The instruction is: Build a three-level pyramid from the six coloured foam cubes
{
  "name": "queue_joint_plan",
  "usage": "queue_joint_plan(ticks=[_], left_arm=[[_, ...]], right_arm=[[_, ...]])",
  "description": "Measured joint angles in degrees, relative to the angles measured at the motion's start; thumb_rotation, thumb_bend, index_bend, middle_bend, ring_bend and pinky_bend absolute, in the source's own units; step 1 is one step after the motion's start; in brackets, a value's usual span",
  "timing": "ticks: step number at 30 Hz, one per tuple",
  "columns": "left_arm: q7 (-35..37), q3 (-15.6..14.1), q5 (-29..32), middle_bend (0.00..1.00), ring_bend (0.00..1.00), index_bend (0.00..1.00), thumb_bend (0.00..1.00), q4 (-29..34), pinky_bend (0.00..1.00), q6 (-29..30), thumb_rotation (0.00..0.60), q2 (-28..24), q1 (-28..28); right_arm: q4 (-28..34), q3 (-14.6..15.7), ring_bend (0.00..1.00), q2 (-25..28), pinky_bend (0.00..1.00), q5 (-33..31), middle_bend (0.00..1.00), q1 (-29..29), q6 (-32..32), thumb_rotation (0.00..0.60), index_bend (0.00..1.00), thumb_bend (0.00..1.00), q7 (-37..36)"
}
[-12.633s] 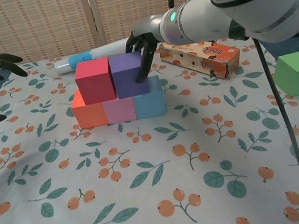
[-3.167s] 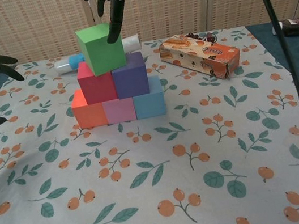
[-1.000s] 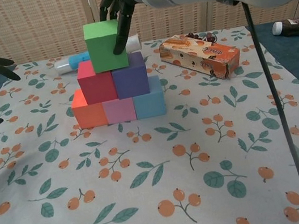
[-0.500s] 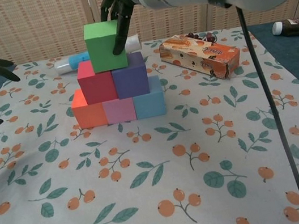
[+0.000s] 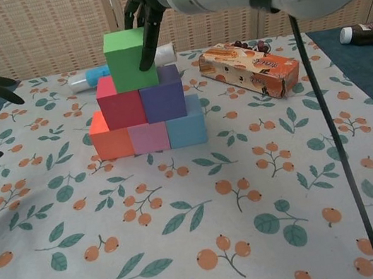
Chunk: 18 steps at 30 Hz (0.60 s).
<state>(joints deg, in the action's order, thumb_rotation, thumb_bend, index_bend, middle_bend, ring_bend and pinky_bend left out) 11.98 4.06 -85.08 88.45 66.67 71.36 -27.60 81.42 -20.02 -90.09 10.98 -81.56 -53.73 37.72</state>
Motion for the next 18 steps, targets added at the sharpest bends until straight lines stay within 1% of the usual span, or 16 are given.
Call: queue_joint_plan(ticks=[8, 13, 18], left_arm=[[0.2, 0.0, -0.2, 0.0, 0.0, 0.22, 0.29, -0.2, 0.0, 0.1, 0.6, 0.1, 0.0], [0.4, -0.1, -0.2, 0.0, 0.0, 0.22, 0.29, -0.3, 0.0, 0.1, 0.6, 0.2, 0.0], [0.4, 0.0, -0.3, 0.0, 0.0, 0.22, 0.29, -0.4, 0.0, 0.1, 0.6, 0.2, 0.0]], right_arm=[[0.2, -0.5, 0.06, -0.2, 0.0, -0.6, 0.36, 0.1, -0.3, 0.6, 0.34, 0.0, 1.2], [0.0, -0.7, 0.06, -0.4, 0.0, -0.7, 0.36, 0.2, -0.3, 0.6, 0.31, 0.0, 1.6], [0.2, -0.9, 0.05, -0.4, 0.0, -0.9, 0.36, 0.3, 0.0, 0.6, 0.19, 0.0, 1.8]])
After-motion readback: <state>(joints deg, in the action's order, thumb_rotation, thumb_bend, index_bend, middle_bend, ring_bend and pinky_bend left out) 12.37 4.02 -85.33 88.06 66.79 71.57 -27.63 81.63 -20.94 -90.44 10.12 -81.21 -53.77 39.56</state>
